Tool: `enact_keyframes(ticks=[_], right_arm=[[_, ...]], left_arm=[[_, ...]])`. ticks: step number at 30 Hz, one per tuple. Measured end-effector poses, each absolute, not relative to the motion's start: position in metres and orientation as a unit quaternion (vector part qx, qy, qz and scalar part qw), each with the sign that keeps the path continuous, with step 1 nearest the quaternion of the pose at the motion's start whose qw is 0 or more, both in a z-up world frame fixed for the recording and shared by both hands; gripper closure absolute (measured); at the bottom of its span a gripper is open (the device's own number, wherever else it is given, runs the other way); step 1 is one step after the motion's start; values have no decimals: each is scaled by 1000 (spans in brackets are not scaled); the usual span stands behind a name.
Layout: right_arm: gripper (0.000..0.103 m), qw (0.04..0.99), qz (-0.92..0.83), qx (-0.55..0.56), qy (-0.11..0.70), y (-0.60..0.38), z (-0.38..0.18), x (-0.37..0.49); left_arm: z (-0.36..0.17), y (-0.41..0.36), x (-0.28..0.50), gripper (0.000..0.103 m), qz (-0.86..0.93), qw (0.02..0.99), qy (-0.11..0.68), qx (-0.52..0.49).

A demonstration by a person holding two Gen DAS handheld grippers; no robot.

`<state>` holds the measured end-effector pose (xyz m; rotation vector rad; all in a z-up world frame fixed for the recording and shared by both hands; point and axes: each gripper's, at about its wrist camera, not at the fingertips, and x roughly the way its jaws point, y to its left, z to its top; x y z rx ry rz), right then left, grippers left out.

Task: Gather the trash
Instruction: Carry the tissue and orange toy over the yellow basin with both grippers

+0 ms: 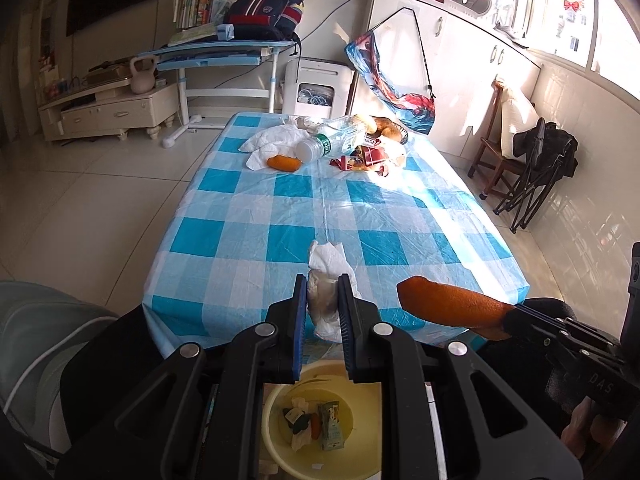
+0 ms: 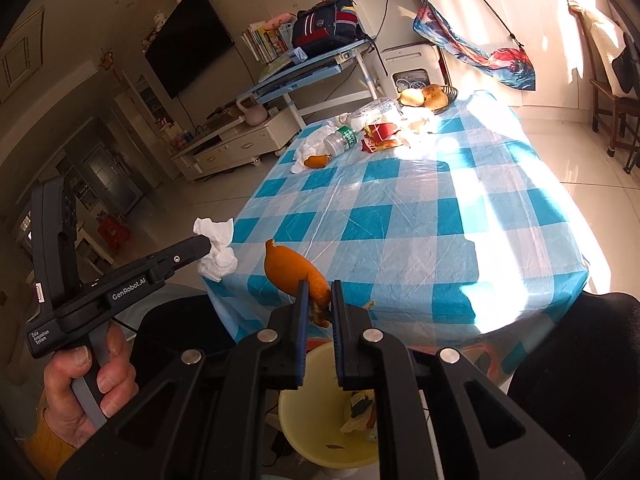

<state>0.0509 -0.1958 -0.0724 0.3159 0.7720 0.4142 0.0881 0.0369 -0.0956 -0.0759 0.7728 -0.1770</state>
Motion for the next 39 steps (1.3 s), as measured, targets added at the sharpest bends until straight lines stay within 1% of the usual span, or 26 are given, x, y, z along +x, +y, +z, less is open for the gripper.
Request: enact_keyframes(ticks=[14,39], right_arm=[[91,897,198,143,368,-191,-68,31],[91,901,186,107,378,-180,-70,3]], left_arm=[[-89,36,55,88,-99,924,368,-28],[-107,28,14,88,-119,917,381,-18]])
